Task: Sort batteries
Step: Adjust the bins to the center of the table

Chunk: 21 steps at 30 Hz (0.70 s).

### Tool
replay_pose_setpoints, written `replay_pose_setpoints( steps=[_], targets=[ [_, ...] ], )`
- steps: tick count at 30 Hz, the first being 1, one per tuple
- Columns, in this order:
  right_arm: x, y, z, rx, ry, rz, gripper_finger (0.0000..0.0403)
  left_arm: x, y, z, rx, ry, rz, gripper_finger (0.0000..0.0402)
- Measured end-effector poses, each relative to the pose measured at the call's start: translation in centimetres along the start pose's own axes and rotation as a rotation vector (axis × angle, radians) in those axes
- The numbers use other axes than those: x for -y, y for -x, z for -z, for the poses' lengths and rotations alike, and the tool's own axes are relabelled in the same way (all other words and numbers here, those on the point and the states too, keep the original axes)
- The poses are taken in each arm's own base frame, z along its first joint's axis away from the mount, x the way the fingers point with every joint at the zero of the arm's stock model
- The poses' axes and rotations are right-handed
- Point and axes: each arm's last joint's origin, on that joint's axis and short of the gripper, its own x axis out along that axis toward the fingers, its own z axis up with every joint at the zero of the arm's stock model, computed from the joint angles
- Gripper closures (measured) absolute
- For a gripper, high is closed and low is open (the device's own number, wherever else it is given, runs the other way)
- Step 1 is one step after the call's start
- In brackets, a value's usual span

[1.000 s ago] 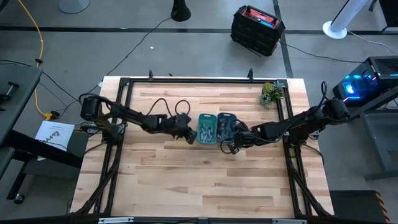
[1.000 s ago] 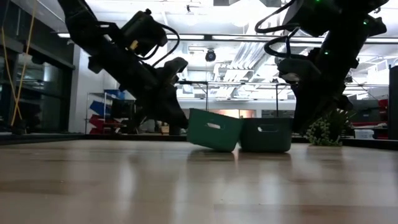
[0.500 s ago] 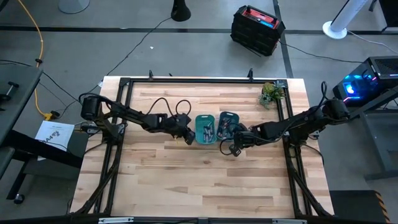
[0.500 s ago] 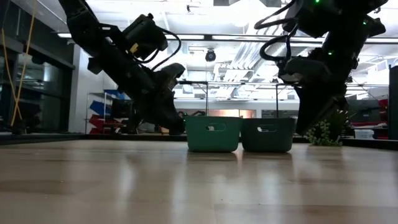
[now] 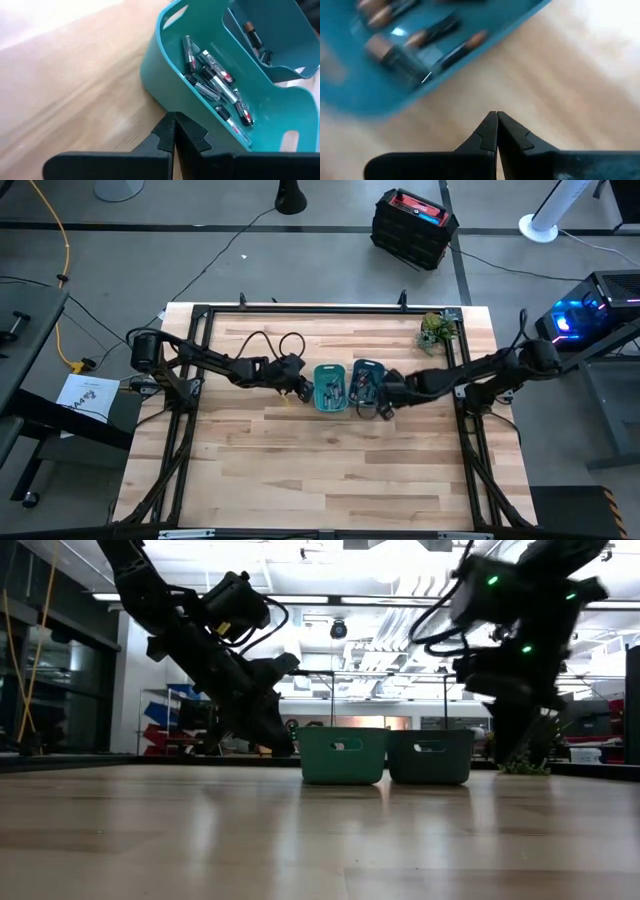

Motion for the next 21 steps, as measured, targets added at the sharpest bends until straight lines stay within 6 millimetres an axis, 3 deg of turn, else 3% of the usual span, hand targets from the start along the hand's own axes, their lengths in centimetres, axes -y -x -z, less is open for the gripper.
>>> replay_pose_setpoints(
  steps=[9, 15, 21],
  targets=[
    [3.1, -1.2, -4.0, 0.059, -0.022, 0.028, 0.0403, 0.0, 0.0, 0.0, 0.007, -0.013, -0.009, 0.0401],
    [3.0, -1.3, -5.7, 0.154, -0.064, -0.085, 0.0403, -0.1, 0.0, -0.2, 0.053, -0.007, -0.052, 0.0401],
    [2.7, -1.2, -6.1, 0.191, -0.085, -0.125, 0.0403, -0.1, 0.0, -0.9, 0.120, 0.030, -0.045, 0.0401]
  ],
)
